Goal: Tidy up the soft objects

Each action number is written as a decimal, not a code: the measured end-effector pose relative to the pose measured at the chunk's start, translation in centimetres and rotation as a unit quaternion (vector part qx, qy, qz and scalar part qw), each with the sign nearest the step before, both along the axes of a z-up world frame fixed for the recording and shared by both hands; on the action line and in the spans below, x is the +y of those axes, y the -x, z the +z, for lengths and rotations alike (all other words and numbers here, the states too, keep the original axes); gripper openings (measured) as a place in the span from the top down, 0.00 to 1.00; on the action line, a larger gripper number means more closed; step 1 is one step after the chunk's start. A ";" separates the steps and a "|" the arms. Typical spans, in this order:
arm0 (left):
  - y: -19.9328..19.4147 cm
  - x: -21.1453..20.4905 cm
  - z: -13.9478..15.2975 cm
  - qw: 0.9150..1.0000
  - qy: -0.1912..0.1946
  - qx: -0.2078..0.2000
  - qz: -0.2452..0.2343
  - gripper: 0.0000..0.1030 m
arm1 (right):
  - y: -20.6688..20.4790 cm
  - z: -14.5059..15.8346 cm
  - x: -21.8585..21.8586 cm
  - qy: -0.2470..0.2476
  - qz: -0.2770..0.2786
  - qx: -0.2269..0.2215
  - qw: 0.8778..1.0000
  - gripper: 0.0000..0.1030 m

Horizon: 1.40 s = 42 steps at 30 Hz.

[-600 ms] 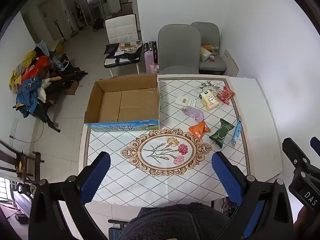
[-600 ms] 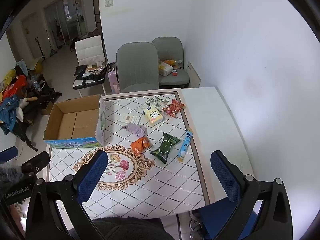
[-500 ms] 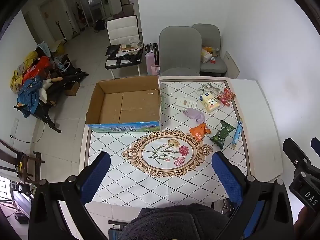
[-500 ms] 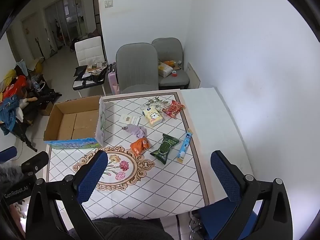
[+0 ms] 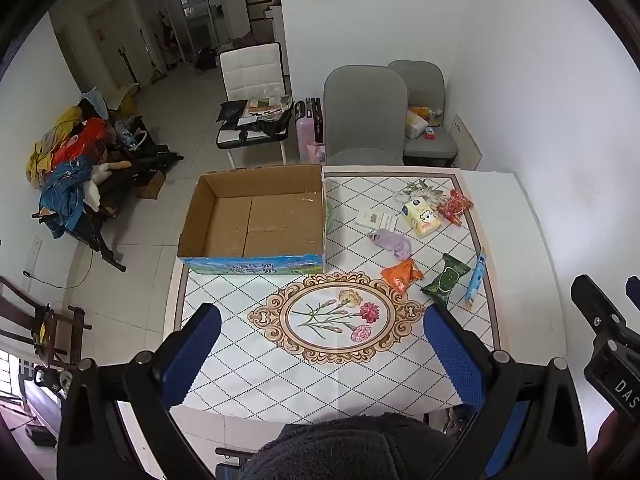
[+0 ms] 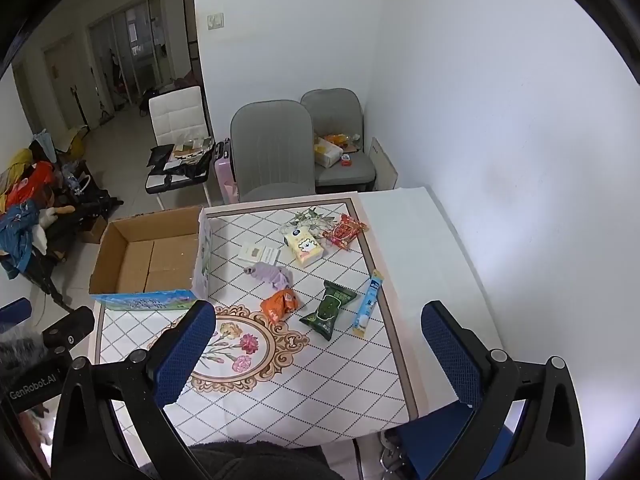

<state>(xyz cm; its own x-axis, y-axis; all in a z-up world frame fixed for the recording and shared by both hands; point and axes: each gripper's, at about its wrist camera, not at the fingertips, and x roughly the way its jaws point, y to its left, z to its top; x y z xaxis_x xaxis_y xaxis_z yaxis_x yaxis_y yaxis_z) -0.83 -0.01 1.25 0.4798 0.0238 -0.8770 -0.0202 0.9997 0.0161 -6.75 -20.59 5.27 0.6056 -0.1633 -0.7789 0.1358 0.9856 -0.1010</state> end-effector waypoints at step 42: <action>-0.8 0.1 0.0 1.000 0.011 0.003 0.004 0.00 | -0.7 -0.6 -0.1 0.001 0.003 0.008 1.000 0.00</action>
<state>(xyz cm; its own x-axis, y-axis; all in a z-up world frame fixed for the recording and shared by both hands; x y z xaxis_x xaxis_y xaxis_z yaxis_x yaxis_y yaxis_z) 0.01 0.11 1.23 0.4749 0.0084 -0.8800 -0.0277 0.9996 -0.0054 -6.05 -20.65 4.72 0.5940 -0.1600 -0.7884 0.1272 0.9864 -0.1043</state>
